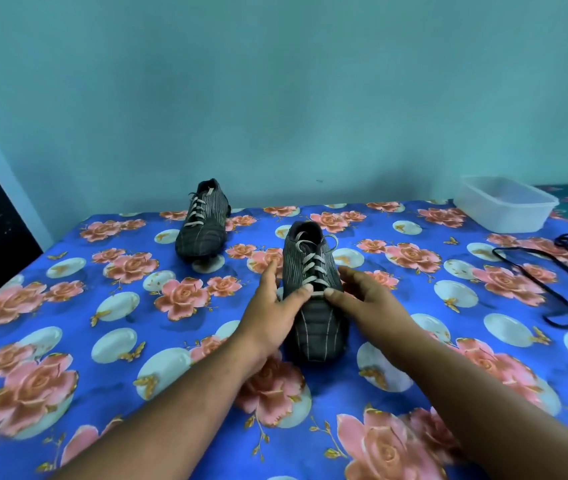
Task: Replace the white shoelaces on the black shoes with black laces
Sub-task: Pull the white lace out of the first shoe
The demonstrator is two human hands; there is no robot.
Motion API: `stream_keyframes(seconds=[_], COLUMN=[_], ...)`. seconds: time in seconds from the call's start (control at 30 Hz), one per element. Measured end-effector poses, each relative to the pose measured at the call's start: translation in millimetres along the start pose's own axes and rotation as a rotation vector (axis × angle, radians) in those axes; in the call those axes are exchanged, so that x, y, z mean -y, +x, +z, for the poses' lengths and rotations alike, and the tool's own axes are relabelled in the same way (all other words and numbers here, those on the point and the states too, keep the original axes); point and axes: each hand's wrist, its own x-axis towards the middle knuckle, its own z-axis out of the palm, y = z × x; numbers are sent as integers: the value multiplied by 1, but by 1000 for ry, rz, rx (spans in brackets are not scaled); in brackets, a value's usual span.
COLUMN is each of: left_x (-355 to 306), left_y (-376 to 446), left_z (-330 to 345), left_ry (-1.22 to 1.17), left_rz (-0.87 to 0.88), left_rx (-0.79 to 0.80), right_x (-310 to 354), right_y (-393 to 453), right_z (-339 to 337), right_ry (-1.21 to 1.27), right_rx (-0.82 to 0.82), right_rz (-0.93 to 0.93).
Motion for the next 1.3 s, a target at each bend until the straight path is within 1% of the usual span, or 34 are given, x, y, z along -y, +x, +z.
stream_keyframes(seconds=[0.07, 0.17, 0.3, 0.43, 0.53, 0.6, 0.67, 0.73, 0.8, 0.87, 0.93, 0.97, 1.0, 1.03, 1.1, 1.13, 1.17, 1.23, 1.3], left_x=[-5, -14, -12, 6, 0, -17, -33, -37, -30, -18, -11, -9, -10, -13, -22, -26, -30, -37, -43], left_y=[7, 20, 31, 37, 44, 52, 69, 85, 90, 87, 90, 92, 92, 90, 86, 83, 81, 81, 83], left_z=[6, 14, 12, 7, 5, 0, -7, -11, -7, -1, 1, 1, 0, -1, 1, -1, -4, -16, -33], left_ry=[-53, -97, -102, -58, -58, 41, 226, 412, 460, 410, 340, 327, 300, 207, -165, -322, -423, -564, -670], left_rz=[-24, -25, -13, -13, -6, 13, 71, 121, 163, 259, 357, 374, 356, 298, 92, -8, -70, -113, -73], left_rx=[8, -22, -1, 48, 45, 20, -34, -89, -133, -202, -233, -243, -248, -233, -134, -95, -69, -52, -67], right_x=[4, 14, 22, 2, 0, 8, 22, 32, 32, 25, 21, 21, 24, 26, 27, 27, 27, 29, 36], right_y=[9, 23, 32, 38, 42, 49, 58, 70, 80, 83, 85, 86, 86, 85, 84, 83, 83, 83, 84], right_z=[5, 4, -7, -2, -4, -11, -17, -17, -11, -2, 2, 1, 0, -2, -8, -12, -15, -23, -34], right_ry=[40, 77, 95, 66, -7, -84, -116, -116, -121, -72, 29, 89, 150, 210, 325, 385, 438, 545, 661], right_rx=[22, -23, 18, -11, -42, -111, -180, -213, -225, -235, -241, -228, -205, -185, -156, -156, -165, -175, -168], right_rz=[3, 33, 56, 64, 61, 47, 34, 27, 6, -26, -57, -65, -71, -76, -55, -39, -28, -23, -31])
